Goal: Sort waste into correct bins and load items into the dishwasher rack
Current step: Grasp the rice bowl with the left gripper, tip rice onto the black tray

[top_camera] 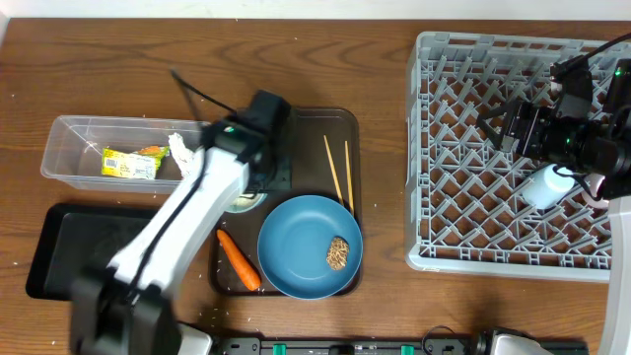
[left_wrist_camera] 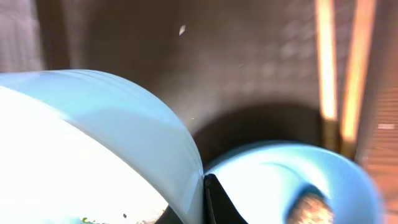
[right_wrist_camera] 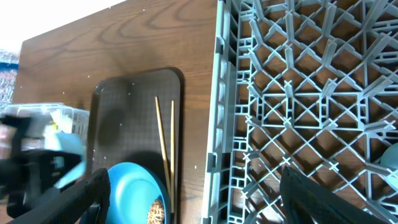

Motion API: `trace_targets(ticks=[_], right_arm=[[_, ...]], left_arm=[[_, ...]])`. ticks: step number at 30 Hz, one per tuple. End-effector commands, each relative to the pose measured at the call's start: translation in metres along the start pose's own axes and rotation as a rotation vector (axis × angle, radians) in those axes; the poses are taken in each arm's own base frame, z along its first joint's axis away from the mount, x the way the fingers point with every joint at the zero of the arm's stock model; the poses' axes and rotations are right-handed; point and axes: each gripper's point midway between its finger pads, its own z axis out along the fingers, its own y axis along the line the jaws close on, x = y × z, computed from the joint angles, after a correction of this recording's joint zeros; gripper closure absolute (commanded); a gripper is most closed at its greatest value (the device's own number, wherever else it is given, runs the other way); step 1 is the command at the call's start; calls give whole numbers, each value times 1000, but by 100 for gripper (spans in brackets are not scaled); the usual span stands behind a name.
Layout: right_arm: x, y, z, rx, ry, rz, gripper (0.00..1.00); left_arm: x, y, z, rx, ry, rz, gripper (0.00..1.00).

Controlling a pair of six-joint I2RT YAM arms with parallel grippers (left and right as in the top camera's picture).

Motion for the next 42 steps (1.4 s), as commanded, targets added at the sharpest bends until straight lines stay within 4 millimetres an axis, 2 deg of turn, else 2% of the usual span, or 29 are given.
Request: trace_targets(ticks=[1,5,7,12,19,25,32,37,42], right_arm=[[2,2,2,-5,8,-9,20],[2,2,2,-5,8,-9,20],[2,2,2,-5,8,-9,20],[2,2,2,-5,7,-9,19],[1,2,2,-6,6,-10,20],[1,2,2,-5,7,-9,20],[1,2,2,-5,7,-9,20],[1,2,2,-5,7,-9,20],[1,2,2,-5,7,-8,20]], left_arm=[[-6,5,-35,59,-70,-62,94],[-7,31,-68,124,-128,-183,94],[-8,54,-83,155,-156,-275,94],[-3,102,-103,281,-195,-439,94],[12,155,-99,517,-280,-600,94],[29,192,-91,674,-463,-670,94],[53,222,-107,786,-797,-664,94],[75,242,-100,735,-939,-705,94],[82,255,-100,763,-1066,-722,94]])
